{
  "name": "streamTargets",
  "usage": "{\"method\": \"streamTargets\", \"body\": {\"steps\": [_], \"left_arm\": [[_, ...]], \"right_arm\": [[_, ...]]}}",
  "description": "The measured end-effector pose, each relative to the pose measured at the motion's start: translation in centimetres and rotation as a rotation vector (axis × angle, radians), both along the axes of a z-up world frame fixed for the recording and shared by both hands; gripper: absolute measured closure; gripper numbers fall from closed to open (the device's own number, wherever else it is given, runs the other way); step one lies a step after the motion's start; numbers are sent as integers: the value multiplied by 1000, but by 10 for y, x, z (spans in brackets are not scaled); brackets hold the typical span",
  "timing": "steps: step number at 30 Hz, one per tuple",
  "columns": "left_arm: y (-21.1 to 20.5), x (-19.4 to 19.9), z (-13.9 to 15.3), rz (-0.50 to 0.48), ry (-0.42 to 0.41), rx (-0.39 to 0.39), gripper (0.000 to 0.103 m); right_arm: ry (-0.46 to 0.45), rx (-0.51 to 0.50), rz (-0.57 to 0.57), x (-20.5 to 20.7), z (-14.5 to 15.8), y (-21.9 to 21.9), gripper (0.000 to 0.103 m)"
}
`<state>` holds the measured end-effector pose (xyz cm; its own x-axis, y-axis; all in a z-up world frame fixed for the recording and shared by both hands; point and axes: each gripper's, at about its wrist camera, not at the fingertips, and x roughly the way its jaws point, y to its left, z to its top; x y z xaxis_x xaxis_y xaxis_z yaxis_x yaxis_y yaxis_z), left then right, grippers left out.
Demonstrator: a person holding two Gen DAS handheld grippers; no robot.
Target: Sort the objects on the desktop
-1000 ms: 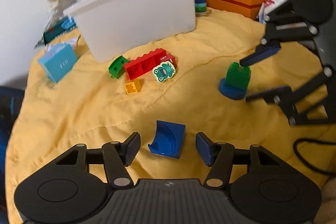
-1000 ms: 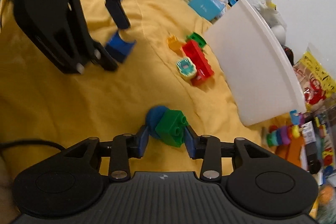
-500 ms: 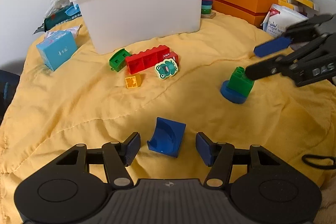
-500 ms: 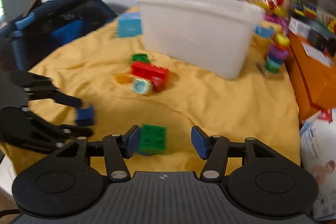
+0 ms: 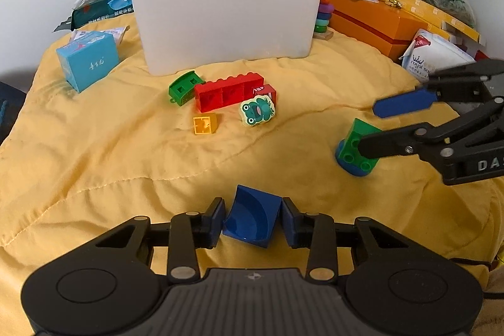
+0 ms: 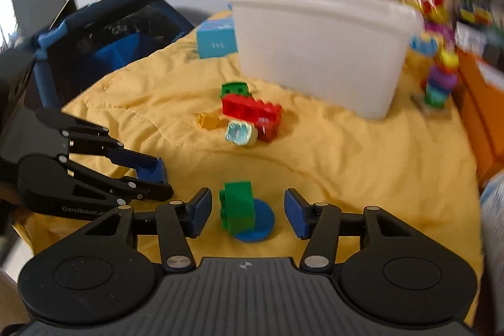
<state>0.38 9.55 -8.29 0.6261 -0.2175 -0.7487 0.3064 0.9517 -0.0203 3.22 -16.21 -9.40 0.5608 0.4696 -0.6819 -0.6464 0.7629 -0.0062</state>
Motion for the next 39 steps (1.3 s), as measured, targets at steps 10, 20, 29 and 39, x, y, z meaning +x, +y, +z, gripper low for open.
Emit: {"method": "streamTargets", "body": {"steps": [10, 20, 29, 39], "left_arm": [[6, -6, 1, 15, 16, -10, 61], [8, -6, -1, 17, 8, -19, 61], [12, -1, 9, 22, -1, -65, 62], [10, 61, 117, -24, -303, -61, 62]], "right_arm": [[-40, -57, 177, -11, 0, 22, 57], [116, 14, 30, 19, -21, -1, 59], [155, 37, 10, 21, -15, -12, 61], [-77, 118, -17, 72, 66, -12, 61]]}}
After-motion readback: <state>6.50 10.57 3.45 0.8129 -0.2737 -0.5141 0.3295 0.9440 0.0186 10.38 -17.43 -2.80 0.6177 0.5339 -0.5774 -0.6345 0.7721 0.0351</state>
